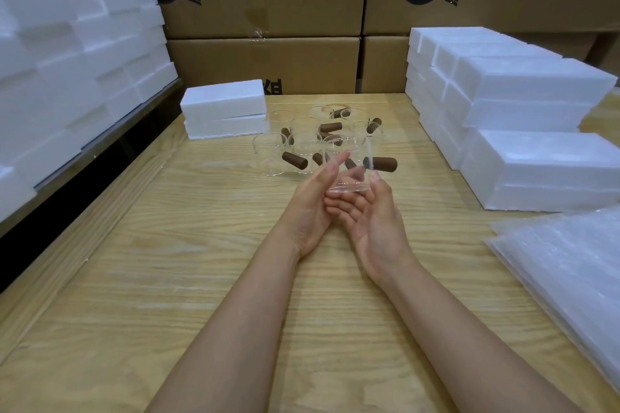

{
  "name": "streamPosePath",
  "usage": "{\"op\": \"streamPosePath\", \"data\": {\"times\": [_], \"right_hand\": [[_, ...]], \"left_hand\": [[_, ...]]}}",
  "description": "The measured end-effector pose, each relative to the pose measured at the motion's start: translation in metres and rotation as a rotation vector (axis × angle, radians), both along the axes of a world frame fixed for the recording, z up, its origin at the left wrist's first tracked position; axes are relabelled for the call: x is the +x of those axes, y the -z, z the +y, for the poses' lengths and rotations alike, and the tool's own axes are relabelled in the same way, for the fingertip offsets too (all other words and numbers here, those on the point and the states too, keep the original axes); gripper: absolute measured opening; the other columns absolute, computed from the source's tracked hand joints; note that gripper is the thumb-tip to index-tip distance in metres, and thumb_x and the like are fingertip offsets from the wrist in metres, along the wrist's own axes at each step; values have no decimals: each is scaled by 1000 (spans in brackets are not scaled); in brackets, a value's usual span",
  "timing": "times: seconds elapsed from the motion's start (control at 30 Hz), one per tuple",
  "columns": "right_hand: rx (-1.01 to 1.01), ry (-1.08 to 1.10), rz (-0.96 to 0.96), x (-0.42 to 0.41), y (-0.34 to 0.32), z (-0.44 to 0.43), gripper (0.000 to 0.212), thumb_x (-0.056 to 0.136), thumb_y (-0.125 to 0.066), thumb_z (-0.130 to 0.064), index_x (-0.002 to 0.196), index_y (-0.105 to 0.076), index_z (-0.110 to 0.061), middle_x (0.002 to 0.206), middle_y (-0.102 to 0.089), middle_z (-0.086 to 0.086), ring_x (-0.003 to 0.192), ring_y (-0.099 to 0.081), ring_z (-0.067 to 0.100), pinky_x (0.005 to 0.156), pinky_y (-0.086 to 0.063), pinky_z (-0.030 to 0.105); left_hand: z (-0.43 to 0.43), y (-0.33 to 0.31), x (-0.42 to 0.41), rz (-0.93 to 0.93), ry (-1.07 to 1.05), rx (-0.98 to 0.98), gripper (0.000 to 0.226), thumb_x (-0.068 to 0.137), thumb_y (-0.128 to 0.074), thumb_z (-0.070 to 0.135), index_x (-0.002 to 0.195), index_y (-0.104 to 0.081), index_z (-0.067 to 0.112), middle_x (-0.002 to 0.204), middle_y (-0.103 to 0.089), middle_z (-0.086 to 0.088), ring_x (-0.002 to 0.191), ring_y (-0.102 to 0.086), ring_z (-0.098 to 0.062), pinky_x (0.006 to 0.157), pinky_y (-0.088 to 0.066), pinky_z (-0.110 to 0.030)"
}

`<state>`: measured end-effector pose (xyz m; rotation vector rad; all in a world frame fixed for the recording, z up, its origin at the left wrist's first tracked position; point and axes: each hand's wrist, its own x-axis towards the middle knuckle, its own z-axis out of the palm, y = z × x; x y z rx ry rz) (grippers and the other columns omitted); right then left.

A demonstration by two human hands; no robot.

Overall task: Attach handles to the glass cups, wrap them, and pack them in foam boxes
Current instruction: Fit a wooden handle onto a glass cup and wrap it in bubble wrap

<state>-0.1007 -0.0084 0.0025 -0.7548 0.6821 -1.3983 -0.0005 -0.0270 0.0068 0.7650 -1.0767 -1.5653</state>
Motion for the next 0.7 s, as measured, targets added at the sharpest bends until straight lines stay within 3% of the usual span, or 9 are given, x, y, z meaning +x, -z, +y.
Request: {"op": "streamPosePath", "data": {"times": [0.1, 0.17, 0.23, 0.3, 0.37, 0.47, 0.53, 0.6, 0.7], "right_hand": [[0, 97, 102, 0, 3, -1, 43, 83, -54, -49, 90, -66, -9, 75, -67, 5, 74, -66, 18, 70, -55, 26], [4, 162, 159, 0, 3, 0, 46, 79, -56, -54, 92, -65, -10, 74, -64, 1, 73, -66, 16, 69, -54, 26], [-22, 224, 187, -1, 2, 1, 60, 70, -60, -58, 108, -58, -11, 81, -62, 0, 75, -66, 15, 71, -53, 26], [-101, 287, 233, -4, 2, 1, 68, 65, -64, -57, 121, -46, -23, 93, -61, 1, 80, -65, 13, 75, -53, 25], [-215, 306, 291, -4, 1, 4, 58, 66, -69, -48, 115, -42, -34, 100, -57, 2, 81, -64, 8, 72, -52, 17], [-277, 295, 298, -1, 0, 6, 48, 66, -71, -42, 106, -46, -35, 97, -54, 0, 81, -64, 6, 66, -48, 12], [-269, 291, 289, -2, 1, 5, 47, 65, -70, -43, 105, -49, -33, 94, -55, -1, 85, -65, 13, 70, -50, 15], [-257, 280, 267, -3, 0, 3, 46, 68, -69, -43, 108, -50, -31, 99, -58, 1, 86, -67, 11, 76, -53, 21], [-238, 252, 217, -3, 0, 2, 40, 76, -63, -42, 111, -51, -27, 105, -62, 4, 88, -69, 9, 81, -55, 25]], "left_hand": [[1, 1, -1, -14, -27, -39, 88, 43, -86, 64, 119, -61, 26, 111, -71, -1, 92, -65, -10, 81, -48, -25], [-1, 3, 1, -9, -55, -76, 57, 63, -83, 48, 112, -66, 24, 107, -70, -1, 90, -64, -11, 78, -49, -24], [0, 3, 1, 17, -113, -87, 38, 81, -65, 27, 117, -63, 17, 111, -68, -5, 100, -64, -14, 91, -49, -26], [1, 4, 2, -14, -157, -98, 55, 81, -65, 18, 132, -53, 3, 120, -62, -13, 115, -58, -22, 105, -41, -32], [2, 4, 0, -61, -173, -124, 75, 72, -75, 30, 134, -49, -2, 125, -60, -16, 121, -54, -28, 109, -38, -38], [2, 2, -3, -97, -164, -156, 88, 49, -87, 59, 118, -62, 10, 114, -69, -7, 116, -59, -26, 104, -42, -35], [1, 3, -3, -73, -165, -149, 87, 44, -87, 63, 115, -64, 17, 108, -72, -1, 111, -63, -19, 96, -48, -26], [1, 3, -3, -47, -152, -141, 80, 45, -87, 62, 113, -66, 24, 110, -71, -5, 107, -64, -18, 87, -50, -21], [3, 1, -3, -50, -92, -124, 89, 50, -84, 64, 126, -56, 26, 116, -69, -11, 103, -66, -18, 87, -51, -25]]}}
